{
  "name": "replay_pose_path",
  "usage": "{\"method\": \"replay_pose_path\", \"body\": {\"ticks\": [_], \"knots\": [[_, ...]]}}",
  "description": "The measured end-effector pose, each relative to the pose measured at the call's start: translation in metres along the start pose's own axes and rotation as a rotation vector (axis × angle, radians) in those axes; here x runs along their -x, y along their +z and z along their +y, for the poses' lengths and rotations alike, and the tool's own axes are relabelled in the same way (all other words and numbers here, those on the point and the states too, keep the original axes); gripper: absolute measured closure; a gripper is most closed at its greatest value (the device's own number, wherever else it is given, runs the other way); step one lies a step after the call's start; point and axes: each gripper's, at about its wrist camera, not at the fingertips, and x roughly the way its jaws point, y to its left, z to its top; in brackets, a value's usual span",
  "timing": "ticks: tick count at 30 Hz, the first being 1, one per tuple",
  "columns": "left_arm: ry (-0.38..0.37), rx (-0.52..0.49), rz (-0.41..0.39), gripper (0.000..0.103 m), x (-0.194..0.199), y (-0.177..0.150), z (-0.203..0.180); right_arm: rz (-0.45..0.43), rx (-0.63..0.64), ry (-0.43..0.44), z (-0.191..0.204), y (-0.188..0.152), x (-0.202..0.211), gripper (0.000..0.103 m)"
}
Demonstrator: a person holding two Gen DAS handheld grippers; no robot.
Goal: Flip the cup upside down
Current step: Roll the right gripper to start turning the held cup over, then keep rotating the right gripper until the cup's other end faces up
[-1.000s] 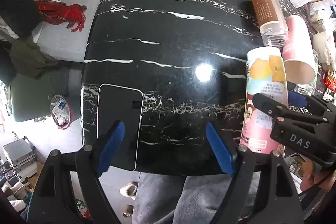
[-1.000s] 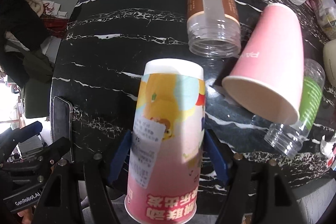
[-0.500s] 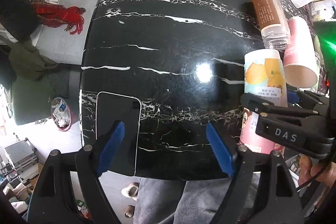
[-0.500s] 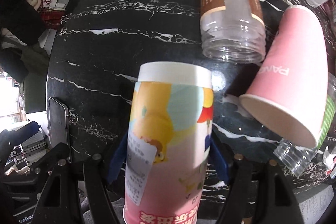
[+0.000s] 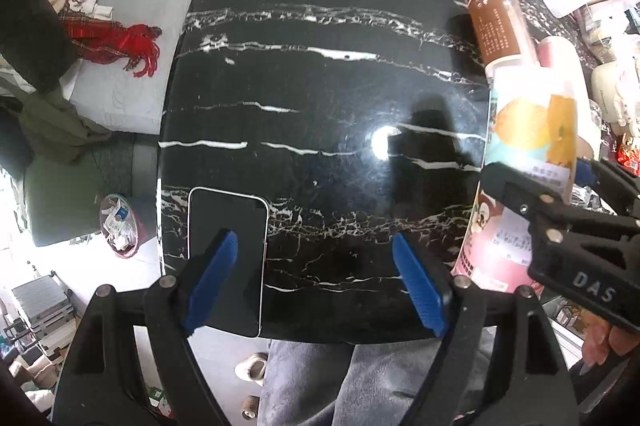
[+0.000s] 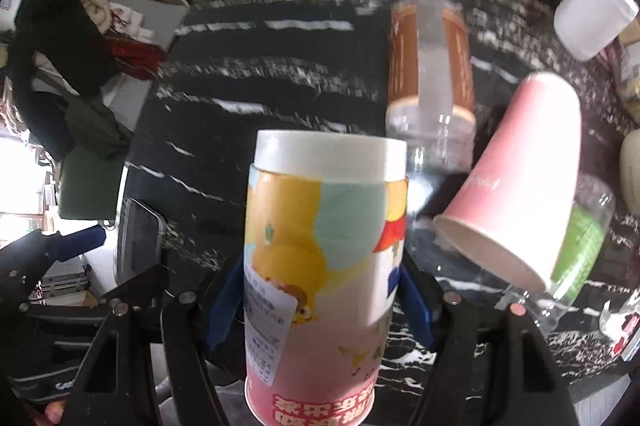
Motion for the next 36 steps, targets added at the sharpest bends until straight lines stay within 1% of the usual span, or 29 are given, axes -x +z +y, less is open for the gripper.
{"method": "replay_pose_path", "body": {"ticks": [7, 12, 18, 19, 23, 24, 25, 27, 29, 31, 36], "knots": [[0.013, -0.011, -0.041, 0.023, 0.019, 0.003, -0.004, -0.126, 0.017, 0.020, 0.000, 0.002, 0.023, 0.032], [0.028, 0.003, -0.047, 0.023, 0.023, 0.006, -0.001, -0.324, 0.081, -0.001, 0.009, 0.001, 0.038, 0.032], [0.045, 0.049, -0.045, 0.023, 0.015, 0.007, 0.011, -0.511, 0.118, 0.002, 0.014, 0.004, 0.041, 0.032], [0.048, 0.061, -0.047, 0.023, 0.014, 0.008, 0.013, -0.539, 0.123, -0.013, 0.016, 0.004, 0.041, 0.032], [0.057, 0.100, -0.054, 0.023, 0.006, 0.011, 0.020, -0.696, 0.179, -0.089, 0.025, 0.000, 0.041, 0.032], [0.062, 0.108, -0.056, 0.023, 0.004, 0.012, 0.022, -0.742, 0.199, -0.119, 0.028, -0.002, 0.039, 0.032], [0.067, 0.115, -0.056, 0.023, 0.002, 0.013, 0.023, -0.767, 0.211, -0.135, 0.030, -0.003, 0.037, 0.032], [0.068, 0.123, -0.056, 0.023, -0.002, 0.014, 0.025, -0.810, 0.241, -0.168, 0.034, -0.006, 0.031, 0.032], [0.070, 0.126, -0.058, 0.023, -0.004, 0.015, 0.027, -0.823, 0.265, -0.202, 0.037, -0.008, 0.025, 0.032], [0.070, 0.126, -0.065, 0.023, -0.005, 0.015, 0.027, -0.845, 0.277, -0.217, 0.040, -0.013, 0.023, 0.032], [0.072, 0.123, -0.070, 0.024, -0.005, 0.012, 0.027, -0.915, 0.295, -0.275, 0.043, -0.036, 0.022, 0.032]]}}
